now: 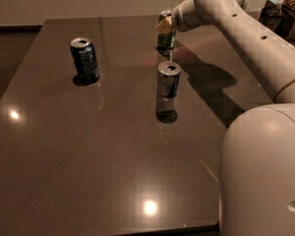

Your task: Move green can near redbull can

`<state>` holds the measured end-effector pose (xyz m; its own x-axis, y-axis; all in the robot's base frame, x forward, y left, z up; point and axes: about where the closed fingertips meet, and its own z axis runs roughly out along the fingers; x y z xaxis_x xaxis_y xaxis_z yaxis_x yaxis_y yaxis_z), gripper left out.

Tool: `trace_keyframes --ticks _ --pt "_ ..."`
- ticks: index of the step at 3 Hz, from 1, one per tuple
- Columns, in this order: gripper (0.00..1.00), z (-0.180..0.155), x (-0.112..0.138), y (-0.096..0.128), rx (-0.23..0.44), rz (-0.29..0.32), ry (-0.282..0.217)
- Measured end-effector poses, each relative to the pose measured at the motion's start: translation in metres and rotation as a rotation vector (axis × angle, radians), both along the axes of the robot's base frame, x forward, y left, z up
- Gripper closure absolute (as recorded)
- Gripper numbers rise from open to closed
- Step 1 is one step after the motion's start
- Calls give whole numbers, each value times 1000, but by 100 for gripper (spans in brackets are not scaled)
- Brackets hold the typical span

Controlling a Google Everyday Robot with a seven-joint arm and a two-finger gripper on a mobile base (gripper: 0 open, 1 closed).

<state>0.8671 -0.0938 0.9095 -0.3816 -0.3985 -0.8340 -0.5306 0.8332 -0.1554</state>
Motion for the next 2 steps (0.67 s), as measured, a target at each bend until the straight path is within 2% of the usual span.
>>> trace_keyframes --ticks 1,2 --pt "68 5 -9 3 14 10 -15" --pt "92 11 -29 -2 28 19 -16"
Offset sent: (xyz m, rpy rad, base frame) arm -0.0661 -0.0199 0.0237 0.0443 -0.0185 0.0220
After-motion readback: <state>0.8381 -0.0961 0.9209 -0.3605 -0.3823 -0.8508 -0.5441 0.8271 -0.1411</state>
